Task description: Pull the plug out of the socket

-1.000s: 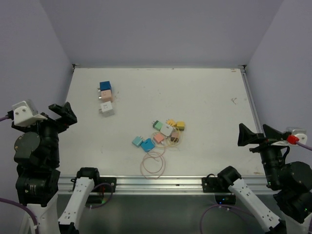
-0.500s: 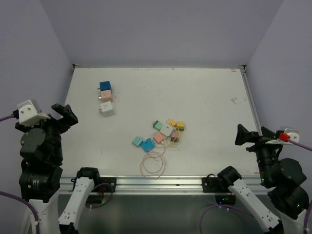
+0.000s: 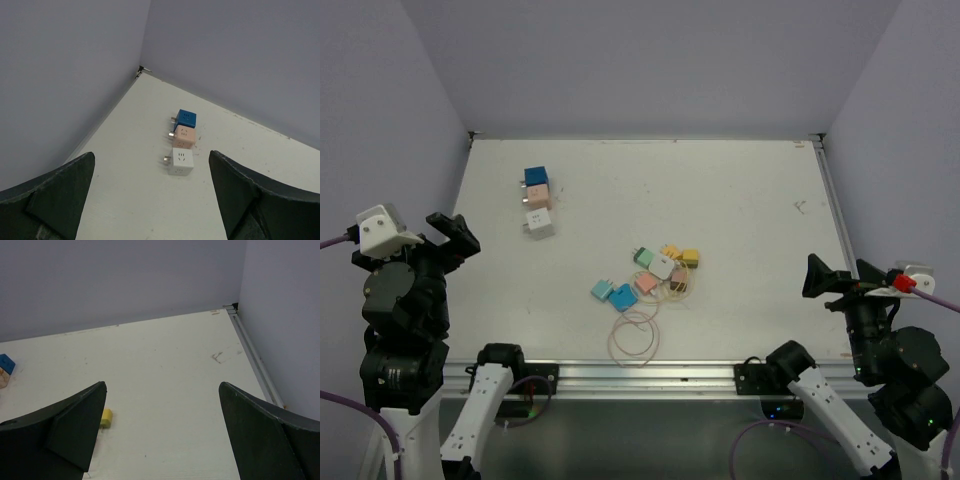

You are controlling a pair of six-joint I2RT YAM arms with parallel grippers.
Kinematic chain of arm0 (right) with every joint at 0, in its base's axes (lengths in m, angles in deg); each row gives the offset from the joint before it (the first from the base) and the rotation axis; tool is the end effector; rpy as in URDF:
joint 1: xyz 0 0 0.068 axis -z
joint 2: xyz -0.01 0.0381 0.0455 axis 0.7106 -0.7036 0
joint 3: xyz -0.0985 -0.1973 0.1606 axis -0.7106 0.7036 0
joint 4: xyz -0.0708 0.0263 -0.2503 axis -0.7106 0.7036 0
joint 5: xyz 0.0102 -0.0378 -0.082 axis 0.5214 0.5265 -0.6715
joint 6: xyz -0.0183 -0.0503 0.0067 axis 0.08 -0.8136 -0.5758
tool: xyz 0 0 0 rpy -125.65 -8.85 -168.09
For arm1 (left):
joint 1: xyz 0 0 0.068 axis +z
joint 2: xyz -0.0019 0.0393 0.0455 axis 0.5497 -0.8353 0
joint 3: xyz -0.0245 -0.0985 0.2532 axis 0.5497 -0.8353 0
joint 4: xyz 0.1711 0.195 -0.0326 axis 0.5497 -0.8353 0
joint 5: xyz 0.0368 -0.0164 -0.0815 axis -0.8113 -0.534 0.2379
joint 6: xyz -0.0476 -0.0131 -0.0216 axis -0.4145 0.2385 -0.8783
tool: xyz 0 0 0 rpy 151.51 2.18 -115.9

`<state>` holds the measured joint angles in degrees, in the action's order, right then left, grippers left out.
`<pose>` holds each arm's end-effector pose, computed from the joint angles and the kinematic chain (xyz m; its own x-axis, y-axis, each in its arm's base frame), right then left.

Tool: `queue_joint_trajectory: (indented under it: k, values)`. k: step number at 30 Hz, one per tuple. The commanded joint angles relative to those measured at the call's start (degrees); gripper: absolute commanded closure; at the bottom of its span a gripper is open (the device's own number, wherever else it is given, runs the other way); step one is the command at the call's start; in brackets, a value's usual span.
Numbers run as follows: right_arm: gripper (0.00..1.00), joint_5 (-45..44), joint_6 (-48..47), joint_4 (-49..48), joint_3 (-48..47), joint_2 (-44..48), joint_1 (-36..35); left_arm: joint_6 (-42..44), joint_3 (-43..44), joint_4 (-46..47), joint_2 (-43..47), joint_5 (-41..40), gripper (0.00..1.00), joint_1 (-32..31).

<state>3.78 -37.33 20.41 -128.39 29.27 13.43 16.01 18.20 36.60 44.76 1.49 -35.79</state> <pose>-0.0016 -0.0251 0.3799 0.0814 0.1686 -0.9823 0.0471 0.9838 0.1728 0.0383 0.0127 0.4409 0.0450 -0.2910 -0.9557 -0.3675 0.8847 -0.2867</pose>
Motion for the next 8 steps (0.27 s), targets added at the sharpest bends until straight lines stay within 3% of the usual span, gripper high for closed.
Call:
queue_joint_trajectory:
  k: [1,8]
  values:
    - [0.01,-0.3,-1.1,-3.2,-0.2,-0.3,0.0,0.3,0.0,1.3,-1.0,-0.4,0.0,-0.4]
    - [0.01,0.7,-1.0,-4.4,0.2,-1.0,0.0,0.4,0.3,1.4,-1.5,-0.1,0.0,-0.4]
